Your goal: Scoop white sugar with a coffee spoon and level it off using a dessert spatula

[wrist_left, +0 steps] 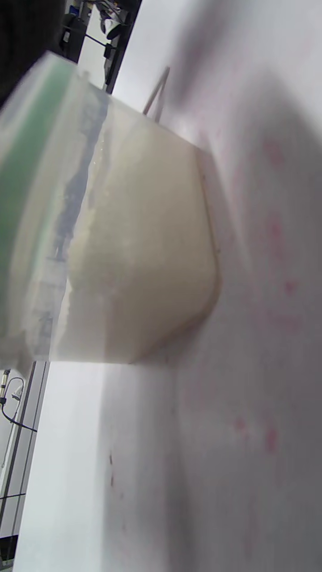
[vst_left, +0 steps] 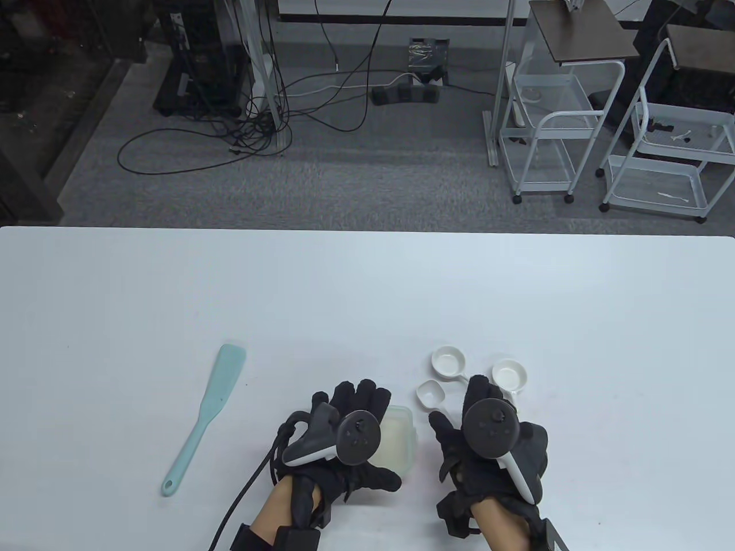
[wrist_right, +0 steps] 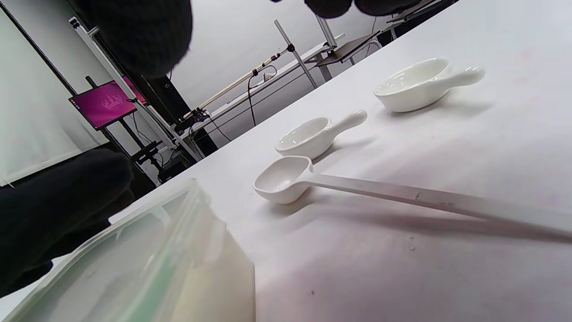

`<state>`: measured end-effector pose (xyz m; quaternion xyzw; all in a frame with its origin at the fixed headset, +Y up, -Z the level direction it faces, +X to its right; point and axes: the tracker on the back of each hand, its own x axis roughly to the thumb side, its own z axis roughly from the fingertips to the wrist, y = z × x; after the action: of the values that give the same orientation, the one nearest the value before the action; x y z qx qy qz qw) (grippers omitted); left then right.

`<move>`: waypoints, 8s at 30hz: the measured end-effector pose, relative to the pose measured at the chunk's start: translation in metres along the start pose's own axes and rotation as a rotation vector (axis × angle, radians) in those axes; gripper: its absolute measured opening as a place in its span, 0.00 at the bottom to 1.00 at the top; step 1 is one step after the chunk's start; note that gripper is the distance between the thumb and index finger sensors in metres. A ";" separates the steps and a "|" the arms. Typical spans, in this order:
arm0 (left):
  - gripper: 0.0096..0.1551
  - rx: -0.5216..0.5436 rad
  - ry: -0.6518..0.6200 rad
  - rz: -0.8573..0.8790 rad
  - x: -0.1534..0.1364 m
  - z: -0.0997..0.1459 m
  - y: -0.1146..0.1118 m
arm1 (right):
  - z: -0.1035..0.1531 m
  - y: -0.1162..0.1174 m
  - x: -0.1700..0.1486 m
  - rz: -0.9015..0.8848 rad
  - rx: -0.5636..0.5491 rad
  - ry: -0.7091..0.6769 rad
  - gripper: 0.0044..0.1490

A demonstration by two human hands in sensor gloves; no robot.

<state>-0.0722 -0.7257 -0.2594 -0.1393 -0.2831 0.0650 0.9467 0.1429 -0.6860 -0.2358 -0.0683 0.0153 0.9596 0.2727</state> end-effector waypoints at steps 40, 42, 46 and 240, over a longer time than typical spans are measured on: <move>0.76 0.344 0.471 0.143 -0.106 0.055 0.050 | 0.001 -0.006 0.000 -0.017 -0.007 -0.008 0.59; 0.75 0.341 0.497 0.179 -0.117 0.059 0.048 | 0.001 -0.006 0.000 -0.017 -0.008 -0.008 0.59; 0.75 0.335 0.523 0.209 -0.126 0.062 0.044 | 0.001 -0.006 0.000 -0.019 -0.009 -0.009 0.59; 0.73 0.017 0.048 0.101 -0.014 0.005 -0.002 | 0.025 0.009 0.050 0.381 0.208 -0.524 0.25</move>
<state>-0.0861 -0.7291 -0.2622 -0.1468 -0.2521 0.1118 0.9499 0.0933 -0.6660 -0.2180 0.2132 0.0551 0.9714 0.0887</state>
